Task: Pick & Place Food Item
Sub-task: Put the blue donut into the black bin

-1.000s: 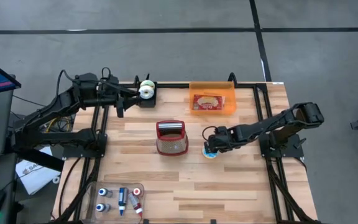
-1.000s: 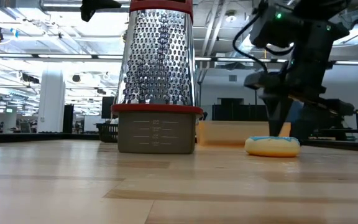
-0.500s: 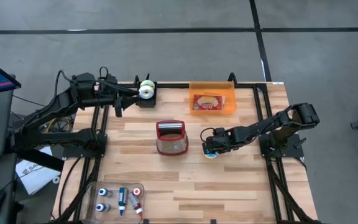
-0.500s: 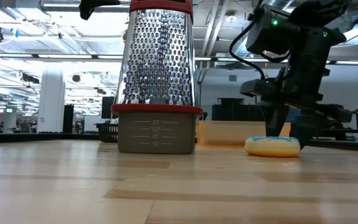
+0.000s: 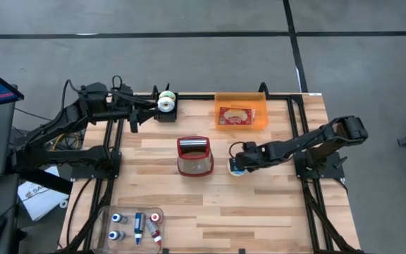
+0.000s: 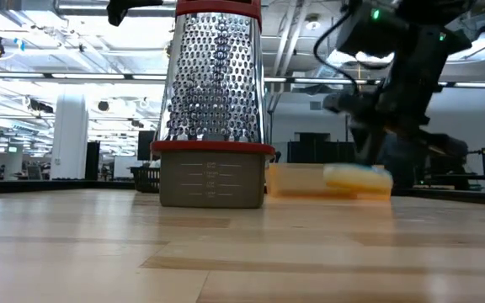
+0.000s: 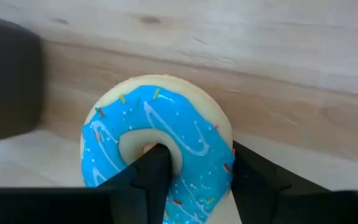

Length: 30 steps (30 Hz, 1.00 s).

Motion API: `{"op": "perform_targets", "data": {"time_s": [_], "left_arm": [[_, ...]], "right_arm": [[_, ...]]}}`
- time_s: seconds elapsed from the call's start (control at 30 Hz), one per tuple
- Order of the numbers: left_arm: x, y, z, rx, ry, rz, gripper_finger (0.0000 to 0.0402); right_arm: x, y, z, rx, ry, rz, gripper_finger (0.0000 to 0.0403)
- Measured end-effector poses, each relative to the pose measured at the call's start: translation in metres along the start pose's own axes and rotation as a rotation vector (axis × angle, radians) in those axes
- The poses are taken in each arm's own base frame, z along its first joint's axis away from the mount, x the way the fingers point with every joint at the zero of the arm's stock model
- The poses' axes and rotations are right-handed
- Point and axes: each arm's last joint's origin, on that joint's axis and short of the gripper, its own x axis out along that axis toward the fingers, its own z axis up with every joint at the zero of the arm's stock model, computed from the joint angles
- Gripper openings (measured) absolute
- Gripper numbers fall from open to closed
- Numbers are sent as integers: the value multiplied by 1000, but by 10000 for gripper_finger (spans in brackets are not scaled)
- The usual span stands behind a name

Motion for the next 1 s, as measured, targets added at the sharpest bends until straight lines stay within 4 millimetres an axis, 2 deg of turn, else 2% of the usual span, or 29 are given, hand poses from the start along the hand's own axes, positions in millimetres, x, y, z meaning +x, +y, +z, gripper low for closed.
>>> {"op": "perform_targets", "data": {"time_s": [0.2,0.5,0.77,0.9,1.0], "left_arm": [[0,-2,5,16,-52,-19,186],[8,-4,14,30,-121,-47,188],[27,-14,48,111,-135,-54,208],[48,-19,66,144,-121,-55,215],[63,-24,78,174,-125,-70,224]], "right_arm": [[-33,10,19,32,-126,131,143],[-107,33,73,-46,-396,299,139],[-183,67,121,-218,-620,347,138],[-217,88,141,-307,-717,363,138],[-236,104,152,-366,-764,360,138]]}}
